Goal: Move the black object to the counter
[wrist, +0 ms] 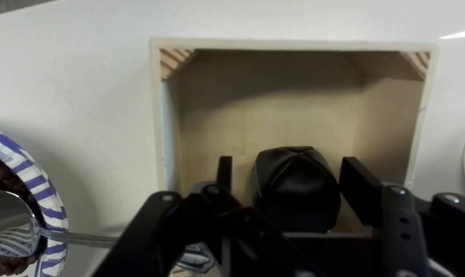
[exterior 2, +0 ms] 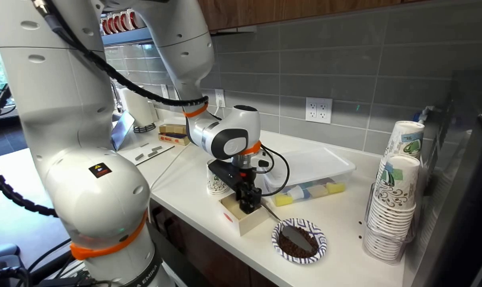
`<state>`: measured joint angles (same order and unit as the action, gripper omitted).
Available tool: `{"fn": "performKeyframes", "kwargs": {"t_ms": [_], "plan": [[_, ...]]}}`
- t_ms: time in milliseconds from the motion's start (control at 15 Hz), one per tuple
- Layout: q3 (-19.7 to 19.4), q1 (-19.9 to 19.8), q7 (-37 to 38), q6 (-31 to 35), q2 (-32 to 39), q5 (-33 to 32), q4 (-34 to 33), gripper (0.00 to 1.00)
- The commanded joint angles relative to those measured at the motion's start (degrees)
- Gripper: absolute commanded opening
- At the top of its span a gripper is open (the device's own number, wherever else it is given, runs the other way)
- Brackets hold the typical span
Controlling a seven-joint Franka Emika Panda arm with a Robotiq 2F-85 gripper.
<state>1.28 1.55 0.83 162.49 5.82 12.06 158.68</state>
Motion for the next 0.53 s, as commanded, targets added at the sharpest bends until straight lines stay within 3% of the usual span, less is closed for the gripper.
{"fn": "performKeyframes", "kwargs": {"t_ms": [0,267,467], "plan": [[0.1,-0.2,1.8,3.9,1.6,-1.2,0.0,0.42],[-1.0,0.4,4.2,7.8,2.6,-4.2,-0.1,0.14],[-1.9,0.9,6.2,9.1,3.2,-7.0,-0.1,0.07]]}}
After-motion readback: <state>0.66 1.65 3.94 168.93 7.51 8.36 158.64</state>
